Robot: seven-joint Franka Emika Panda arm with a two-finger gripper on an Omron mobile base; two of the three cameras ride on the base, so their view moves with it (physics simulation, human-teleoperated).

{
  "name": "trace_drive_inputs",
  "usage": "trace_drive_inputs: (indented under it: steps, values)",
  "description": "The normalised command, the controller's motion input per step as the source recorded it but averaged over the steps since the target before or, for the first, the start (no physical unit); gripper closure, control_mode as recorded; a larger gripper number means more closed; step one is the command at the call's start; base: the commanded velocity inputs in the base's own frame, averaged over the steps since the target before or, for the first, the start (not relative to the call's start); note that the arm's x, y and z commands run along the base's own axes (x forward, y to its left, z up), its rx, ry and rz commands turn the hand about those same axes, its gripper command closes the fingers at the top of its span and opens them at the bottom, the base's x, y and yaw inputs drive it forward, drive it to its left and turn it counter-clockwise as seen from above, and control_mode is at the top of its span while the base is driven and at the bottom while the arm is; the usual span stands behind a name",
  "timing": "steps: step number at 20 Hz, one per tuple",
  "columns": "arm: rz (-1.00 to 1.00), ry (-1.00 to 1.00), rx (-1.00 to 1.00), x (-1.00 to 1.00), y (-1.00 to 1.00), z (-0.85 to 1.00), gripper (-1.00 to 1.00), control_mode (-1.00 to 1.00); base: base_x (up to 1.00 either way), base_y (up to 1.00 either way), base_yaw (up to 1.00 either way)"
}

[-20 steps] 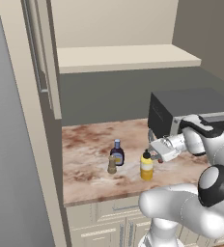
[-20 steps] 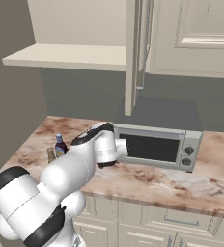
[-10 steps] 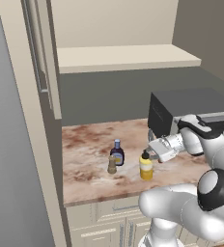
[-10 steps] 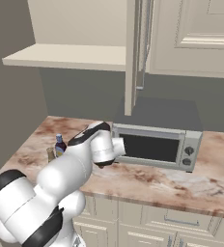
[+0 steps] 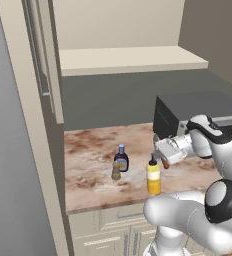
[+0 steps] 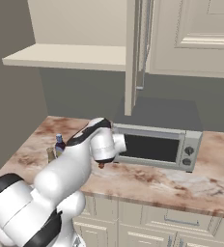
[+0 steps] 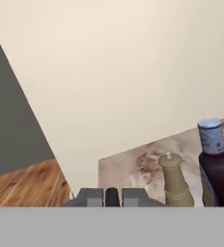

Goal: There are various items on the counter. Only move the condiments/shakers into the cabinet.

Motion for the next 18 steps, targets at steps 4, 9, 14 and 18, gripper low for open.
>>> trace_drive_inputs:
  steps: [4, 9, 14, 18]
  values:
    - [-0.01, -0.18, 0.0, -0.02, 0.0, 0.75, 1.0, -1.0, 0.0, 0.0, 0.0]
    - [-0.08, -0.26, 0.0, -0.01, 0.0, 0.98, 1.0, -1.0, 0.0, 0.0, 0.0]
    - [-0.18, -0.36, 0.0, -0.09, 0.03, 1.0, 1.0, -1.0, 0.0, 0.0, 0.0]
    - [-0.31, -0.4, -0.02, -0.02, 0.17, 1.0, 1.0, -1.0, 0.0, 0.0, 0.0]
